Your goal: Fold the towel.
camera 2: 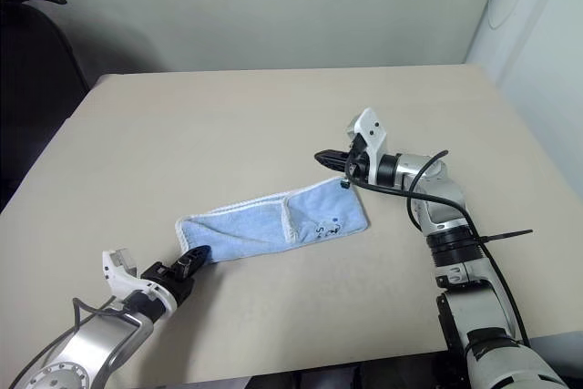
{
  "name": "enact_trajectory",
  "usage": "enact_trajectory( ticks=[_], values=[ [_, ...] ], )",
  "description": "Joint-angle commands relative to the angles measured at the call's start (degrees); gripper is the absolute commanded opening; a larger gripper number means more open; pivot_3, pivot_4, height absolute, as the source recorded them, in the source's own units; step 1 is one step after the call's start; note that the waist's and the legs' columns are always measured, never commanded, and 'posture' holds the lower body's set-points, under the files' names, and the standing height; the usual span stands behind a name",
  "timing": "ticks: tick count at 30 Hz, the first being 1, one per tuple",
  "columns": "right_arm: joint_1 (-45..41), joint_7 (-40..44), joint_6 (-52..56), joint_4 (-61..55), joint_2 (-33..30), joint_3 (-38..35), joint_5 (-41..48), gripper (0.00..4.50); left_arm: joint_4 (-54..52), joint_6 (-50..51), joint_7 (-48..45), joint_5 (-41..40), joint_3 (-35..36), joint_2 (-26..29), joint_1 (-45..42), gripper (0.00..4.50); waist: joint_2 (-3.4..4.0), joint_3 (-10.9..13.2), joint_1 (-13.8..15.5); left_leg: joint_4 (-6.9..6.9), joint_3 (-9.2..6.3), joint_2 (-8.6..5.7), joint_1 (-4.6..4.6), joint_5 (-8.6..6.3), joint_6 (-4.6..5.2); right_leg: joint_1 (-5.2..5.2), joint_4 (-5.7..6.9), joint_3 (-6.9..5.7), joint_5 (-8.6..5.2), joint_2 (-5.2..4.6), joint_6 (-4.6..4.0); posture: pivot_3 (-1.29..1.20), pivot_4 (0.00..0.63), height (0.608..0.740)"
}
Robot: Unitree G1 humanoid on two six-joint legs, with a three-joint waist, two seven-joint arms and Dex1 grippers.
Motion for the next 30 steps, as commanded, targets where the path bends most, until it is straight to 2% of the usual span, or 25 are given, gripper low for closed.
enact_trajectory(
  ticks=[1, 7, 10, 13, 16, 22, 27, 30],
  values=[
    [-0.5, -1.1, -0.9, -1.2, 0.1, -1.6, 1.0, 0.0, -5.4, -1.7, -6.8, 2.3, 1.8, 1.1, -0.9, 0.06, -0.11, 0.1, 0.0, 0.0, -0.01, 0.0, 0.0, 0.0, 0.0, 0.0, 0.0, 0.0, 0.0, 0.0, 0.0, 0.0, 0.15, 0.74],
    [-1.5, -2.2, -1.7, 1.5, -0.3, -3.0, 1.0, 0.0, -14.0, -0.7, -19.5, 7.5, 1.7, 8.1, -2.3, 0.06, -0.25, 0.1, -0.1, 0.01, -0.05, 0.0, -0.06, -0.01, 0.01, -0.02, -0.04, -0.01, 0.0, 0.03, 0.0, 0.0, 0.15, 0.74],
    [-2.2, -2.5, -2.5, 3.2, -0.4, -3.4, 0.8, 0.0, -14.3, -0.3, -20.2, 8.2, 0.8, 10.8, -3.8, 0.06, -0.25, 0.1, -0.1, -0.01, -0.07, 0.02, -0.09, -0.02, 0.0, -0.05, -0.06, -0.01, 0.0, 0.03, 0.0, 0.0, 0.15, 0.74],
    [-2.2, -2.9, -3.3, 4.0, -0.2, -3.5, 0.5, 0.0, -12.0, -1.0, -18.3, 5.5, 1.7, 10.6, -3.5, 0.06, -0.25, 0.1, -0.2, -0.12, -0.07, 0.03, -0.1, -0.01, -0.01, -0.1, -0.07, -0.01, 0.0, 0.03, -0.01, 0.0, 0.15, 0.74],
    [-1.9, -3.5, -4.1, 4.3, -0.1, -3.3, 0.1, 0.0, -10.6, -2.6, -17.2, -0.4, 5.0, 8.8, -0.7, 0.66, -0.25, 0.1, -0.6, -0.21, -0.05, 0.06, -0.16, -0.02, -0.02, -0.2, -0.1, 0.0, 0.0, 0.02, -0.01, 0.0, 0.15, 0.74],
    [-1.1, -3.5, -5.2, 4.9, 0.0, -2.7, -0.3, 0.0, -8.8, -4.4, -4.1, -7.9, 6.8, 7.3, 5.1, 2.68, -0.25, 0.1, -0.8, -0.27, -0.07, 0.09, -0.38, 0.03, -0.09, -0.43, -0.11, -0.02, 0.0, 0.03, -0.01, 0.0, 0.15, 0.74],
    [-1.5, -3.2, -6.8, 7.2, 0.6, -1.7, -1.2, 0.0, -10.2, -7.2, 9.4, -11.1, 5.0, 7.4, 5.4, 4.38, -0.25, 0.1, -0.7, -0.22, -0.1, 0.1, -0.38, 0.05, -0.05, -0.42, -0.06, -0.05, 0.01, 0.01, -0.01, 0.0, 0.15, 0.74],
    [-2.3, -2.8, -8.0, 9.5, 0.9, -1.6, -1.8, 0.0, -12.4, -7.8, 18.2, -10.4, 3.6, 8.0, 8.0, 4.46, -0.25, 0.1, -0.8, -0.2, -0.09, 0.09, -0.38, 0.07, -0.03, -0.41, -0.04, -0.05, 0.02, 0.01, -0.03, 0.0, 0.15, 0.74]
  ],
)
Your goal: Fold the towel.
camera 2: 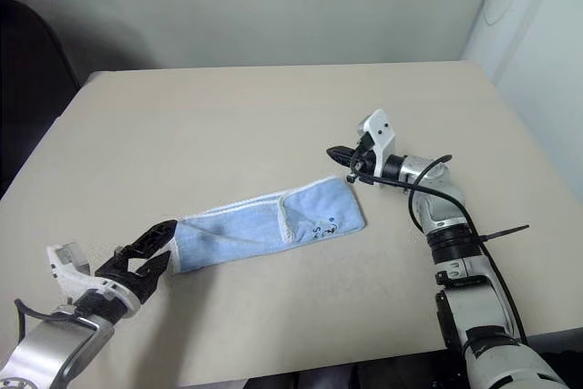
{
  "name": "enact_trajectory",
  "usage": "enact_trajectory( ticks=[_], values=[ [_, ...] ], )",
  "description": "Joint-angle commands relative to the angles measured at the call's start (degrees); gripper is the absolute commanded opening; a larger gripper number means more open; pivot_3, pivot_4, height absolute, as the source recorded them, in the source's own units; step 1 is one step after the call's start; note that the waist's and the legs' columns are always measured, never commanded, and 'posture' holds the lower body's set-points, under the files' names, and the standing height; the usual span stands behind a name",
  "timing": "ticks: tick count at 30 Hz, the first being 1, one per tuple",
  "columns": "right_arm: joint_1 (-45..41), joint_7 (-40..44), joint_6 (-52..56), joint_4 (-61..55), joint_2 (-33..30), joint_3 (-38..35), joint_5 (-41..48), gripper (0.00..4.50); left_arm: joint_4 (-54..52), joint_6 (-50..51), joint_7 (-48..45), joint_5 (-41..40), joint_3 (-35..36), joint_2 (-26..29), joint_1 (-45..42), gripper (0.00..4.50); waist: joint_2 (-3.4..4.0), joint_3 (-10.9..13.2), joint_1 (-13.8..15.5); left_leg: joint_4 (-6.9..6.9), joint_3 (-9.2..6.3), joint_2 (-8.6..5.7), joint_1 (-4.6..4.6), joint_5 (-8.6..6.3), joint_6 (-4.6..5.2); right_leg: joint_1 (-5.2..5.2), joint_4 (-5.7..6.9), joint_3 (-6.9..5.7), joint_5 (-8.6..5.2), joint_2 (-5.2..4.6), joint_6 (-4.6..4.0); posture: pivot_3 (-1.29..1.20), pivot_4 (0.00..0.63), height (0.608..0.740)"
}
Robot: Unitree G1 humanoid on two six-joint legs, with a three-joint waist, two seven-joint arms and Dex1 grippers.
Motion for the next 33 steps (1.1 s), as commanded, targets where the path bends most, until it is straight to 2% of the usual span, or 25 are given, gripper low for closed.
enact_trajectory(
  ticks=[1, 4, 11, 23, 26, 28, 33],
  values=[
    [-1.8, 0.6, -2.2, 1.4, 0.1, -0.1, -0.5, 0.0, -4.6, -1.6, 8.0, -0.5, -0.7, 0.9, 2.4, 4.46, 0.0, 0.0, -0.1, 0.0, 0.01, 0.0, 0.0, 0.0, 0.0, 0.0, 0.0, 0.0, 0.0, 0.0, 0.0, 0.0, 0.15, 0.74],
    [-2.7, 1.5, -3.0, 3.4, 0.2, 0.4, -0.8, 0.0, -6.6, -3.5, 12.0, -1.4, -0.9, 0.3, 3.2, 4.46, 0.01, 0.0, -0.1, -0.04, 0.04, 0.0, 0.0, 0.0, 0.0, -0.01, -0.03, 0.01, 0.0, 0.0, 0.0, 0.0, 0.15, 0.74],
    [-5.1, 3.1, -5.6, 7.7, 0.7, 1.4, -2.3, 0.0, -7.1, -3.2, 18.8, -1.6, -7.2, 2.3, 1.4, 4.46, 0.02, 0.0, 0.0, -0.04, 0.06, -0.01, 0.05, 0.01, -0.02, 0.0, 0.05, -0.01, 0.01, 0.0, -0.05, 0.0, 0.15, 0.74],
    [-4.6, 2.9, -6.1, 6.8, 1.2, 1.3, -2.6, 0.0, 0.2, -2.2, 12.5, -0.5, -8.8, 1.8, -5.9, 4.46, 0.23, 0.1, 1.8, -0.02, 0.04, -0.09, 0.2, 0.05, -0.06, 0.0, 0.56, -0.11, -0.03, -0.1, -0.18, 0.0, 0.15, 0.74],
    [-3.9, 2.7, -5.9, 5.9, 1.0, 1.1, -2.5, 0.0, 1.5, -1.3, 11.1, -0.7, -8.8, 2.1, -7.3, 3.92, 0.23, 0.1, 2.0, -0.04, 0.03, -0.14, 0.32, 0.03, -0.01, 0.0, 0.84, -0.14, -0.08, -0.12, -0.26, 0.0, 0.15, 0.74],
    [-3.7, 2.6, -5.8, 5.6, 0.9, 1.1, -2.5, 0.0, 1.9, -1.1, 10.9, -0.7, -8.8, 2.1, -7.5, 3.31, 0.23, 0.1, 2.0, -0.03, 0.04, -0.13, 0.33, 0.04, -0.03, 0.0, 0.86, -0.15, -0.07, -0.12, -0.28, 0.0, 0.15, 0.74],
    [-3.6, 2.6, -5.6, 5.4, 0.9, 1.1, -2.6, 0.0, 2.2, -0.7, 10.7, -0.7, -8.8, 2.1, -7.7, 1.44, 0.19, 0.1, 1.9, -0.04, 0.11, -0.12, 0.24, 0.18, -0.34, -0.07, 0.73, -0.14, -0.13, -0.09, -0.36, 0.0, 0.15, 0.74]
  ],
)
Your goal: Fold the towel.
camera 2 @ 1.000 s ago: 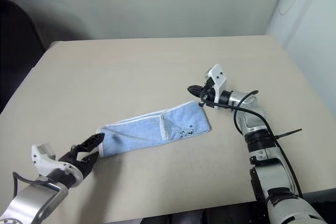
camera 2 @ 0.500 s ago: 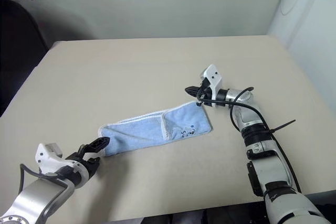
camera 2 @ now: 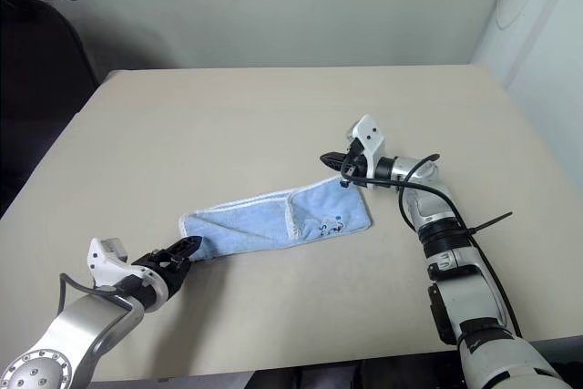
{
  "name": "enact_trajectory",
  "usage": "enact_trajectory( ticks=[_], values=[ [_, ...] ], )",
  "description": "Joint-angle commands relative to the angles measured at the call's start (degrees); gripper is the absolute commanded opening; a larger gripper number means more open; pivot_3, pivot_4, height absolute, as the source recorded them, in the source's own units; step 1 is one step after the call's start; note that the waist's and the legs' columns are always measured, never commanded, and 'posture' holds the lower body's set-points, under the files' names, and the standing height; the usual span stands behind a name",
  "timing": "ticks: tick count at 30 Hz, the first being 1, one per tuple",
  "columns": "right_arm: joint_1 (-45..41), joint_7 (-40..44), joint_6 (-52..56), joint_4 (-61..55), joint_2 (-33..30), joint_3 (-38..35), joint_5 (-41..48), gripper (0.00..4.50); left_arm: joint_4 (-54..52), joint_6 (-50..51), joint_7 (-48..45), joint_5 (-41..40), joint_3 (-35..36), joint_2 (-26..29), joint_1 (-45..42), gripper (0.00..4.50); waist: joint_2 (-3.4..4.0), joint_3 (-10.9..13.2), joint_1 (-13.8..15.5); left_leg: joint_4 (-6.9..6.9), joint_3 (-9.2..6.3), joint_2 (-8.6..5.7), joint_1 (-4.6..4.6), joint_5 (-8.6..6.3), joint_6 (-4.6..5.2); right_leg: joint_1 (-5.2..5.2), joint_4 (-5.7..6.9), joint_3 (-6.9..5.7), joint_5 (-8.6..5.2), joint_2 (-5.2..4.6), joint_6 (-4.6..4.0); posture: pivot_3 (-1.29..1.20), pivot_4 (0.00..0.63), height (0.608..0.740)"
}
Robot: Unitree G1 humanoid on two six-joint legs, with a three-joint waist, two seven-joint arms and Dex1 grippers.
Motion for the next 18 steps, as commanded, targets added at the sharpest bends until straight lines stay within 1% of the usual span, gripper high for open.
enact_trajectory(
  ticks=[1, 4, 15, 18],
  values=[
    [-0.5, 0.0, -0.7, -2.1, -0.2, -0.6, 0.1, 0.0, -0.8, 0.5, -0.8, -0.1, 0.2, 0.1, -0.2, 1.16, -0.01, 0.0, -0.1, -0.01, 0.01, 0.01, -0.04, -0.02, -0.02, -0.04, -0.01, 0.0, -0.01, 0.01, -0.02, 0.0, 0.15, 0.74],
    [-0.5, 0.0, -0.7, -2.1, -0.2, -0.6, 0.1, 0.0, -0.7, 0.6, -0.9, -0.1, 0.2, 0.1, -0.3, 0.05, -0.01, 0.0, -0.3, -0.05, 0.06, 0.08, -0.15, -0.06, -0.1, -0.21, 0.0, -0.01, -0.06, 0.06, -0.1, 0.0, 0.15, 0.74],
    [-0.5, 0.0, -0.7, -2.1, -0.2, -0.6, 0.1, 0.0, -0.7, 0.7, -0.9, -0.1, 0.3, 0.0, -0.3, 0.02, -0.01, 0.0, -0.7, -0.06, -0.02, 0.12, -0.15, -0.07, -0.1, -0.24, 0.03, -0.01, -0.08, 0.08, -0.13, 0.0, 0.15, 0.74],
    [0.1, -0.7, -0.6, -2.9, -0.3, -0.8, 0.1, 0.0, 0.8, 0.9, -2.2, 0.8, -0.2, -0.5, -1.3, 0.02, -0.01, 0.0, -0.7, -0.07, -0.03, 0.12, -0.15, -0.07, -0.1, -0.24, 0.03, -0.01, -0.08, 0.08, -0.13, 0.0, 0.15, 0.74]
  ],
)
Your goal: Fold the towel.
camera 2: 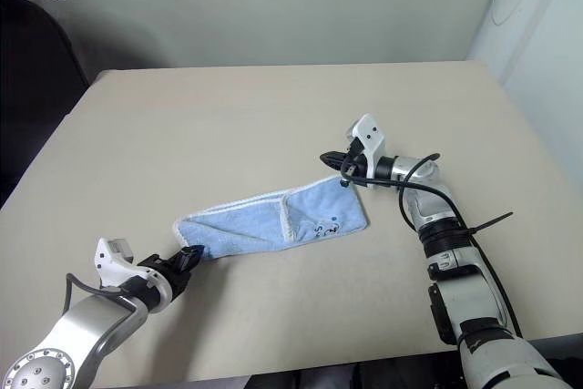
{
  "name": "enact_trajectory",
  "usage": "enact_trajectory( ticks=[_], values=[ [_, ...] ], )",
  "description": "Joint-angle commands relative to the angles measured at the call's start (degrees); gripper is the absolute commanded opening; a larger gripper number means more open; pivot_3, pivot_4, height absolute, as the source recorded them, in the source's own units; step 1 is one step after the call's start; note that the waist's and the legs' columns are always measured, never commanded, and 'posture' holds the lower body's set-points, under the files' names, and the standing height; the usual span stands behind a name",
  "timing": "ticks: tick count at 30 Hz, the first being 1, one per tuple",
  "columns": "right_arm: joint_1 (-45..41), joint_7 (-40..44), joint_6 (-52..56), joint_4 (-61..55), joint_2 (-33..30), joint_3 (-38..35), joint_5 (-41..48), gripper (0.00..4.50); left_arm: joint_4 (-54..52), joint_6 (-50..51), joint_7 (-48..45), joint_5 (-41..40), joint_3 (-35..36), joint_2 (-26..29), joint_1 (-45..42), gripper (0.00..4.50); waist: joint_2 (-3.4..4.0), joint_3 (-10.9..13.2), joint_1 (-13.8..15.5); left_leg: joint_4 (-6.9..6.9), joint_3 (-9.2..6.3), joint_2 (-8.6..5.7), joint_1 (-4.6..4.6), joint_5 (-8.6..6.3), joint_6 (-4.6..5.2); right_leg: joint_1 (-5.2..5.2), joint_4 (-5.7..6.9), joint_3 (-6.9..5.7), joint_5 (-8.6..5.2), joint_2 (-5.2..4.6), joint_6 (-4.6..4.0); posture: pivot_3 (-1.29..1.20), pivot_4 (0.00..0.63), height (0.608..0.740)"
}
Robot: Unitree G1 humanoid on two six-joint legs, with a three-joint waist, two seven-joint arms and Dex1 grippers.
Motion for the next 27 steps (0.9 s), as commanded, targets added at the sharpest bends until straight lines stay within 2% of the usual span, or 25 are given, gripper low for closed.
enact_trajectory(
  ticks=[1, 3, 5, 7, 13, 23, 27],
  values=[
    [-0.5, -0.9, -1.1, -1.6, -0.5, -1.0, -0.1, 0.0, -4.7, 2.4, -7.1, 3.0, 0.2, 3.5, -4.3, 0.02, -0.03, 0.0, 0.0, 0.0, -0.01, 0.0, 0.0, 0.0, 0.0, 0.0, 0.01, 0.0, 0.0, 0.0, 0.0, 0.0, 0.15, 0.74],
    [-1.6, -1.3, -1.9, 0.6, -0.9, -1.4, -0.5, 0.0, -11.5, 5.8, -14.4, 6.0, -1.1, 9.2, -10.4, 0.02, -0.48, 0.2, 0.6, 0.04, -0.04, -0.01, -0.14, 0.02, -0.02, -0.05, 0.09, -0.18, -0.02, 0.03, -0.04, 0.0, 0.15, 0.74],
    [-2.2, -1.5, -2.4, 1.7, -1.0, -1.6, -0.7, 0.0, -12.5, 6.3, -16.6, 6.6, -2.7, 11.0, -13.5, 0.02, -0.44, 0.2, 0.9, 0.14, -0.22, 0.02, -0.28, 0.07, -0.11, -0.15, 0.12, -0.31, 0.05, 0.1, -0.15, 0.0, 0.15, 0.74],
    [-2.4, -1.8, -2.7, 2.1, -1.1, -1.7, -0.7, 0.0, -11.5, 6.2, -17.1, 6.9, -3.8, 11.6, -15.1, 0.02, -0.15, 0.0, 0.6, 0.16, -0.21, -0.1, -0.15, 0.07, -0.09, -0.11, 0.11, -0.05, 0.09, 0.0, -0.09, 0.0, 0.15, 0.74],
    [-1.6, -2.3, -2.6, 1.1, -1.4, -1.9, -0.4, 0.0, -9.5, 6.7, -18.1, 7.7, -5.7, 12.2, -17.1, 0.02, -0.26, 0.1, -0.7, 0.0, 0.01, 0.17, -0.37, 0.01, -0.2, -0.39, 0.0, -0.06, 0.06, 0.13, -0.12, 0.0, 0.15, 0.74],
    [-1.5, -3.7, -2.2, 0.7, -1.8, -2.4, -0.4, 0.0, -1.6, 15.7, -23.5, 12.7, -16.8, 13.5, -33.2, 0.02, -0.26, 0.1, -0.4, 0.2, -0.04, 0.32, -0.53, 0.02, -0.21, -0.47, 0.07, -0.07, 0.07, 0.22, -0.12, 0.0, 0.15, 0.74],
    [-1.4, -4.1, -2.2, 0.7, -1.9, -2.4, -0.3, 0.0, -0.1, 17.5, -24.3, 13.4, -17.8, 13.0, -35.4, 0.02, -0.26, 0.1, -0.5, 0.15, -0.05, 0.33, -0.58, 0.02, -0.22, -0.52, 0.05, -0.09, 0.07, 0.22, -0.13, 0.0, 0.15, 0.74]
  ],
)
